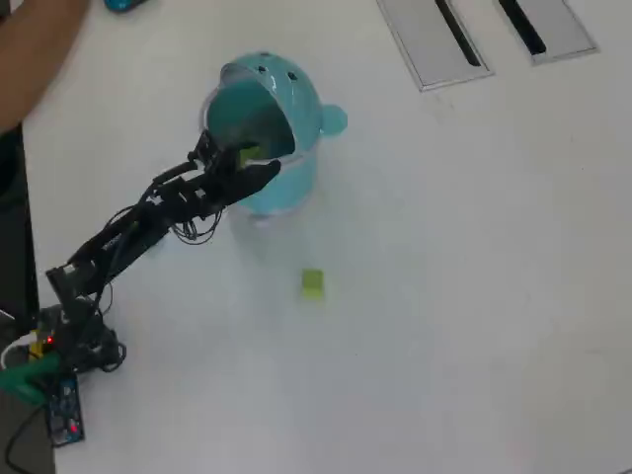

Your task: Grasp RGB lego blocks and put them in the bin one by one.

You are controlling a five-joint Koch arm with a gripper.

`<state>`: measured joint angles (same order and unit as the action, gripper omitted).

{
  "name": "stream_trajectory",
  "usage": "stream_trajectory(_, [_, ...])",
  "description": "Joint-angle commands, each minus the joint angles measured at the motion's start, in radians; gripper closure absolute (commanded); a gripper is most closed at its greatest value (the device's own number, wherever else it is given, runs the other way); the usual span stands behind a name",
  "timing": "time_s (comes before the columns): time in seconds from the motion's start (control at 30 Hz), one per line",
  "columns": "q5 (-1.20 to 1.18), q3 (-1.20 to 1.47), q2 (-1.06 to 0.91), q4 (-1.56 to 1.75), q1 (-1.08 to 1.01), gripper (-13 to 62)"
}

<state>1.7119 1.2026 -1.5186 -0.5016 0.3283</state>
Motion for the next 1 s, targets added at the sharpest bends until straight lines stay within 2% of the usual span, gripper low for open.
stream_trajectory(0.0, [-0.006, -0.026, -0.077, -0.017, -0.018, 24.0])
stream_trajectory(0.27, [-0.009, 0.153, -0.175, -0.112, -0.118, 23.8])
stream_trajectory(0.57, [-0.216, 0.318, -0.184, -0.155, -0.224, 24.1])
stream_trajectory(0.97, [-0.419, 0.255, -0.060, -0.316, -0.170, 24.3])
